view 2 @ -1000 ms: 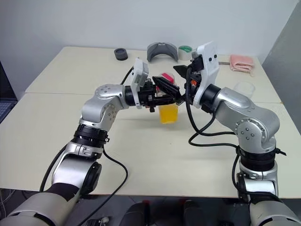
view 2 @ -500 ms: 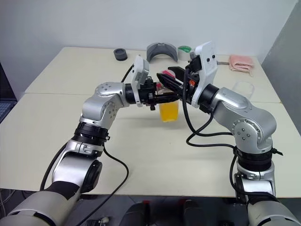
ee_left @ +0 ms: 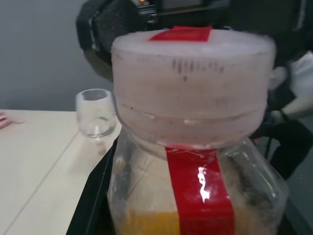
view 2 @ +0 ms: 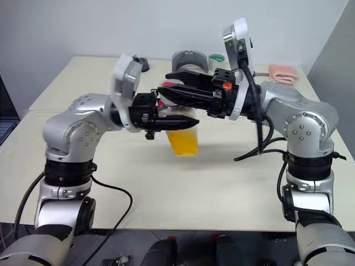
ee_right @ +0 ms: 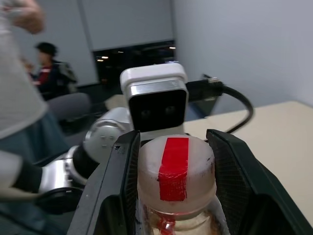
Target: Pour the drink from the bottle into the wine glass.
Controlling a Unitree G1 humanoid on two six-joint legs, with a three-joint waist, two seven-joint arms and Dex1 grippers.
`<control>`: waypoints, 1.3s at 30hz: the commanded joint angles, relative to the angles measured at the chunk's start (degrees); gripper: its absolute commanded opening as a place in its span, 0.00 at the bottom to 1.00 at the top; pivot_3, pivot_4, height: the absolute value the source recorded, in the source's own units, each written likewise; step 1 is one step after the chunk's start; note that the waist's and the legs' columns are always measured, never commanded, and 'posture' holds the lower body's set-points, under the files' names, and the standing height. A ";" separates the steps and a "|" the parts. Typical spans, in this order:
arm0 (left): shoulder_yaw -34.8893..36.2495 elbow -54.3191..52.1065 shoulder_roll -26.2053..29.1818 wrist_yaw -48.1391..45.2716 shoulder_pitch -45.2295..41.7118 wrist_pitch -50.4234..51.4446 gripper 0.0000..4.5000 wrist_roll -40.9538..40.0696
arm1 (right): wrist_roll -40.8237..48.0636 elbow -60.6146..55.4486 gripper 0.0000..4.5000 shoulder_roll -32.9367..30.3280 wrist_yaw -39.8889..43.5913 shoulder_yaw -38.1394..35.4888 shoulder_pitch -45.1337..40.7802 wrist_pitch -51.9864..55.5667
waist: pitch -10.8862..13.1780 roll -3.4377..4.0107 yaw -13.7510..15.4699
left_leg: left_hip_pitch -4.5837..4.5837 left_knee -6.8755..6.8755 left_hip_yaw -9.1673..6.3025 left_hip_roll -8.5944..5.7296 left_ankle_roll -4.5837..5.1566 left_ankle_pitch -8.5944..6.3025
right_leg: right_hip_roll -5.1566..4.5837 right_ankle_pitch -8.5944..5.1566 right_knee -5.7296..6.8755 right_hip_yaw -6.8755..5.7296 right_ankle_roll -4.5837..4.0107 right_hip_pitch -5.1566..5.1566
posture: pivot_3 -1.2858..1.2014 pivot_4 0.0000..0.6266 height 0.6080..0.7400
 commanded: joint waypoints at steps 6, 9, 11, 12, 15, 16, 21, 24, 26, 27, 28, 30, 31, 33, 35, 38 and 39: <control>-2.65 0.90 0.73 -1.60 -1.54 -5.87 0.40 2.90 | -3.18 4.02 0.71 -4.47 8.99 -0.07 -2.64 -1.95 | 0.00 0.00 0.36 | -0.04 0.39 0.03 -0.01 0.01 0.00 | 0.02 0.00 0.09 0.02 0.01 0.06 | 0.52 0.24 1.00; -2.86 2.49 1.69 -1.16 0.04 -9.46 0.40 5.19 | -0.09 -2.82 0.94 -7.77 2.63 -4.26 1.74 2.09 | 0.01 0.01 0.42 | -0.09 0.51 0.01 0.01 0.01 -0.01 | 0.03 0.00 0.09 0.01 0.01 0.05 | 0.52 0.24 1.00; -2.88 3.75 2.20 -1.09 0.56 -11.47 0.40 6.40 | 2.15 -8.42 0.99 -8.44 -3.39 -6.85 4.70 4.21 | 0.01 0.01 0.43 | -0.10 0.51 0.01 0.02 0.02 -0.02 | 0.02 0.00 0.10 0.02 0.00 0.05 | 0.52 0.24 1.00; -2.94 4.56 2.23 -1.05 0.51 -12.36 0.40 6.91 | 2.82 -11.00 0.99 -8.02 -7.08 -7.58 5.83 5.12 | 0.01 0.01 0.40 | -0.10 0.50 0.01 0.02 0.02 -0.02 | 0.03 0.00 0.10 0.04 0.00 0.05 | 0.52 0.24 1.00; -3.35 7.72 1.46 -0.66 -0.46 -15.20 0.40 8.71 | 1.61 -17.85 0.99 -4.15 -19.87 -7.44 7.94 5.79 | 0.01 0.03 -0.06 | -0.10 0.51 0.03 0.06 0.02 -0.02 | 0.09 0.00 0.14 0.10 0.01 0.01 | 0.52 0.24 1.00; -3.71 9.36 0.96 -0.53 -1.06 -16.86 0.40 9.87 | 1.04 -19.52 0.99 -1.51 -24.86 -6.94 7.99 5.86 | 0.01 0.03 -0.11 | -0.09 0.52 0.02 0.09 0.03 -0.02 | 0.13 0.00 0.18 0.11 0.01 0.02 | 0.52 0.24 1.00; -4.49 15.93 -1.58 -0.87 -4.14 -22.27 0.40 12.91 | -1.49 -23.74 0.99 11.01 -43.93 -3.66 7.31 6.95 | 0.01 0.03 -0.02 | -0.10 0.63 -0.03 0.12 0.02 -0.02 | 0.23 0.00 0.29 0.10 0.01 0.01 | 0.52 0.24 1.00; -4.50 18.81 -2.86 -0.84 -5.75 -24.07 0.40 13.90 | -1.91 -24.79 0.99 13.51 -47.62 -2.39 7.76 7.19 | 0.01 0.03 0.28 | -0.14 0.63 -0.01 0.10 0.02 -0.02 | 0.20 0.00 0.24 0.10 0.01 0.00 | 0.52 0.24 1.00; -4.48 19.92 -3.61 -0.65 -6.39 -24.84 0.40 14.19 | -1.81 -24.90 0.99 13.73 -48.42 -2.15 8.03 7.35 | 0.01 0.03 0.31 | -0.15 0.62 0.01 0.08 0.02 -0.02 | 0.16 0.00 0.21 0.10 0.01 0.00 | 0.52 0.24 1.00; -4.49 20.22 -3.91 -0.66 -6.65 -25.01 0.40 14.21 | -2.02 -24.86 0.99 13.32 -48.34 -1.91 8.15 7.34 | 0.01 0.03 0.34 | -0.16 0.62 0.01 0.07 0.02 -0.02 | 0.14 0.00 0.19 0.10 0.01 0.00 | 0.52 0.24 1.00; -4.49 20.45 -4.13 -0.70 -6.85 -25.12 0.40 14.24 | -2.26 -24.76 0.99 12.89 -48.20 -1.68 8.25 7.29 | 0.01 0.04 0.33 | -0.16 0.62 0.01 0.06 0.02 -0.02 | 0.13 0.00 0.18 0.09 0.01 0.00 | 0.52 0.24 1.00; -4.43 20.75 -4.44 -0.83 -7.21 -25.20 0.40 14.31 | -3.22 -24.19 0.99 11.91 -47.72 -1.15 8.48 6.77 | 0.01 0.04 0.30 | -0.17 0.62 0.02 0.06 0.02 -0.02 | 0.13 0.00 0.17 0.09 0.01 0.00 | 0.52 0.24 1.00; -4.39 20.87 -4.56 -0.90 -7.37 -25.22 0.40 14.31 | -3.76 -23.82 0.99 11.50 -47.49 -0.91 8.60 6.44 | 0.01 0.03 0.29 | -0.17 0.62 0.01 0.06 0.02 -0.02 | 0.14 0.00 0.17 0.09 0.01 0.00 | 0.52 0.24 1.00; -4.26 21.16 -4.69 -0.95 -7.78 -25.24 0.40 14.31 | -5.13 -23.30 0.99 10.51 -46.65 0.01 9.07 5.72 | 0.01 0.03 0.29 | -0.17 0.61 0.00 0.07 0.03 -0.02 | 0.16 0.00 0.17 0.09 0.01 0.00 | 0.52 0.24 1.00; -4.12 21.37 -4.79 -0.84 -8.03 -25.22 0.40 14.25 | -6.51 -23.23 0.99 9.72 -45.69 1.09 9.58 5.20 | 0.01 0.04 0.28 | -0.17 0.61 0.00 0.08 0.03 -0.02 | 0.18 0.00 0.17 0.09 0.01 0.00 | 0.52 0.24 1.00; -3.92 21.21 -5.01 -0.59 -8.30 -24.90 0.40 14.05 | -8.22 -23.06 0.99 9.29 -44.70 2.23 10.23 4.39 | 0.01 0.03 0.29 | -0.17 0.61 0.00 0.08 0.03 -0.02 | 0.18 0.00 0.17 0.09 0.01 0.00 | 0.52 0.24 1.00; -3.86 21.08 -5.07 -0.54 -8.30 -24.78 0.40 14.00 | -8.62 -22.85 0.99 9.36 -44.55 2.31 10.22 4.06 | 0.01 0.03 0.28 | -0.17 0.61 0.00 0.08 0.03 -0.02 | 0.18 0.00 0.17 0.09 0.01 0.00 | 0.52 0.24 1.00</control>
